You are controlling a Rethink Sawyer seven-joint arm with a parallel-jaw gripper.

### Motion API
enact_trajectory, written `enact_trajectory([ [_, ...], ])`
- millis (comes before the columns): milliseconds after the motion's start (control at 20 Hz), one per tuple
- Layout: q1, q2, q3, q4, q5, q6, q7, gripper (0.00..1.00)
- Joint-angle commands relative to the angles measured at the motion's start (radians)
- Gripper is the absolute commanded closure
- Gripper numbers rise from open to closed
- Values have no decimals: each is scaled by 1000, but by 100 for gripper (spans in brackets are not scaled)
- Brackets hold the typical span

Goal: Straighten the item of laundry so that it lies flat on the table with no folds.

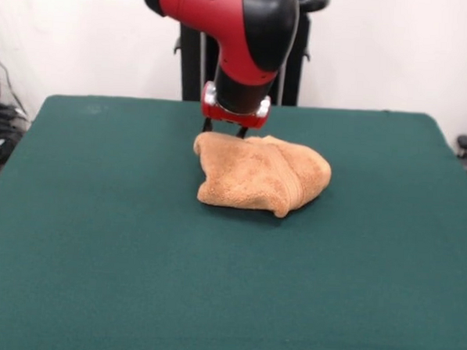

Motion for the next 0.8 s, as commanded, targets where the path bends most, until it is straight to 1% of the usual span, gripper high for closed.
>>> enact_trajectory([
  [50,55,-106,34,-18,77,123,256,0],
  [350,64,-122,22,-68,73,235,251,0],
  [450,68,-117,24,-82,71,239,252,0],
  [600,64,-85,38,-90,71,191,260,0],
  [700,71,-49,38,-123,71,180,274,0],
  [800,74,-32,44,-140,78,176,282,0],
])
